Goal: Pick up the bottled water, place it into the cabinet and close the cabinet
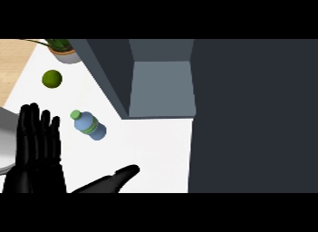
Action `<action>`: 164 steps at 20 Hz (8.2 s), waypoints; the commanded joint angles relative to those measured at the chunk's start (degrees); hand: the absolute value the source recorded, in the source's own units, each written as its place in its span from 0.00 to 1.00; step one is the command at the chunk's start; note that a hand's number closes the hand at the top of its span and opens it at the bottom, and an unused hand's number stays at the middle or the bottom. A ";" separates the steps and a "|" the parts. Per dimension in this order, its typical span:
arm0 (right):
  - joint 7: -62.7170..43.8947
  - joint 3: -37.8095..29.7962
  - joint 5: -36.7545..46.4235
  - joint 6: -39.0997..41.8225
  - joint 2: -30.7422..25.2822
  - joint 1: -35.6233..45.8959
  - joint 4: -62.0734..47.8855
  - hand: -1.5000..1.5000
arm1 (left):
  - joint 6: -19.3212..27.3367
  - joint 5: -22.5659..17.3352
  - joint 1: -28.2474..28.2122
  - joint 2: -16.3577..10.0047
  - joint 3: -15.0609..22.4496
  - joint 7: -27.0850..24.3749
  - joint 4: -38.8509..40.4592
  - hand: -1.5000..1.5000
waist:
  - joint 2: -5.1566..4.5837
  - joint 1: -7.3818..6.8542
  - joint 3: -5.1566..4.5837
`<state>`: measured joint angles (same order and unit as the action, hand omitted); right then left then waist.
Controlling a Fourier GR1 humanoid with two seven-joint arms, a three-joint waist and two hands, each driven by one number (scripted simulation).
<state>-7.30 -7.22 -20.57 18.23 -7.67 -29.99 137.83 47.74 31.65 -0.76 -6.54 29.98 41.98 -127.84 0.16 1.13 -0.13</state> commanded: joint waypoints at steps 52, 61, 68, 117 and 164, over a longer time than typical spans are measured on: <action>10.91 -7.66 -18.00 10.09 -4.77 -19.95 9.08 0.00 | -39.17 -52.74 12.58 3.77 -40.48 -80.12 84.61 0.00 | -0.27 0.99 -0.10; 9.95 -9.43 -19.20 7.16 -7.45 -19.56 9.78 0.00 | -51.26 -59.67 18.32 2.26 -46.16 -84.98 92.45 1.00 | -0.46 0.40 -0.16; 12.62 -9.62 -17.37 8.24 -5.84 -21.01 9.45 0.00 | -52.64 -56.50 19.78 2.20 -43.61 -87.61 95.40 1.00 | -0.22 -0.07 0.00; 15.51 -14.77 -25.89 10.16 -11.90 -22.14 6.00 0.00 | -19.15 -47.84 37.17 6.51 -14.71 -54.95 71.92 1.00 | -0.58 1.10 0.00; 16.52 -13.24 -24.44 9.84 -13.67 -17.04 2.26 0.00 | -24.18 -52.51 65.26 6.53 -25.39 -78.92 112.21 0.00 | -1.44 3.57 -0.04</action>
<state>12.21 -20.58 -43.58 31.56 -21.60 -47.22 133.20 26.59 -19.23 66.30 -0.19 4.21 -32.13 -14.71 -1.29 4.71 -0.15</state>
